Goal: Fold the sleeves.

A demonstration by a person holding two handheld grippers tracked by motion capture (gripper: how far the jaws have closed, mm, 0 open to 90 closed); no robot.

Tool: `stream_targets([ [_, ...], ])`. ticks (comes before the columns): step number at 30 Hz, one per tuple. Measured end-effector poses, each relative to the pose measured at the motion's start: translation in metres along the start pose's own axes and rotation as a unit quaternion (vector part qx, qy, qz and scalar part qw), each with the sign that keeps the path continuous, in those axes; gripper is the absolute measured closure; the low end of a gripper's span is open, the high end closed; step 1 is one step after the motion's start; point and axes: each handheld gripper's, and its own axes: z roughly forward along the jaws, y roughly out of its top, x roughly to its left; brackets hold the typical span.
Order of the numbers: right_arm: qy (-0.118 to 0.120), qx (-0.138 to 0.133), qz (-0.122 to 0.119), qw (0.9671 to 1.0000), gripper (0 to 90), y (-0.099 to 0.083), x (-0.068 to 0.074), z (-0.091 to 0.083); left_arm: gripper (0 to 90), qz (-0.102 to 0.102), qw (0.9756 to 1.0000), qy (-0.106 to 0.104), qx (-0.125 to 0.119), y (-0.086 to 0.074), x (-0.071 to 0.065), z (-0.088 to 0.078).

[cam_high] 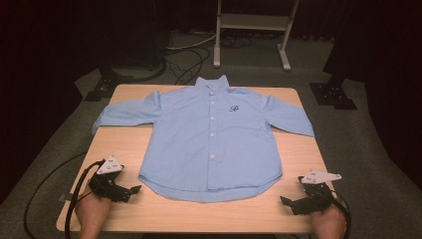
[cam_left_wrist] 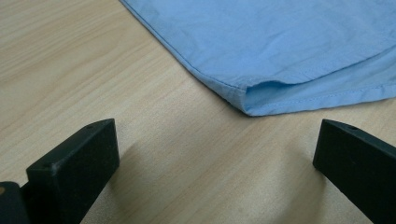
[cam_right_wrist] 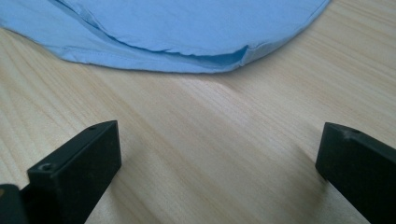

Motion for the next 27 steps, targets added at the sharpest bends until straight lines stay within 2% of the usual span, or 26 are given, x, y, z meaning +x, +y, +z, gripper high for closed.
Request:
stream_targets([
  [2,-0.006,0.0,0.007,1.0,0.0,0.0,-0.001,0.0,0.0,0.003,1.0,-0.008,-0.001,0.0,0.0,0.0],
  [3,-0.004,-0.001,0.01,0.9999,0.0,0.0,-0.001,0.0,0.0,-0.001,0.9997,-0.022,-0.005,0.0,0.0,-0.001],
  [4,-0.004,-0.001,0.01,0.9999,0.0,0.0,-0.001,0.0,0.0,-0.001,0.9997,-0.022,-0.005,0.0,0.0,-0.001],
  [6,-0.006,-0.007,0.015,0.9999,0.0,0.0,-0.002,-0.001,0.0,-0.007,0.9991,-0.036,-0.019,0.001,0.0,-0.002],
  [11,0.003,-0.026,0.021,0.9994,0.0,0.001,-0.003,-0.005,0.0,-0.001,0.9982,-0.043,-0.041,0.007,-0.004,-0.007],
  [16,0.014,-0.037,0.021,0.999,0.0,0.008,0.0,-0.002,0.0,0.005,0.9969,-0.052,-0.06,0.02,-0.006,-0.006],
  [19,0.003,-0.04,0.014,0.9991,0.0,0.015,0.002,-0.001,0.0,0.012,0.9966,-0.056,-0.059,0.029,-0.008,-0.002],
  [25,0.006,-0.046,0.021,0.9987,0.0,0.02,0.003,-0.003,0.0,0.022,0.9962,-0.065,-0.054,0.041,-0.012,0.006],
  [27,0.004,-0.051,0.019,0.9985,0.0,0.022,0.003,-0.004,0.0,0.018,0.9957,-0.068,-0.06,0.045,-0.013,0.007],
])
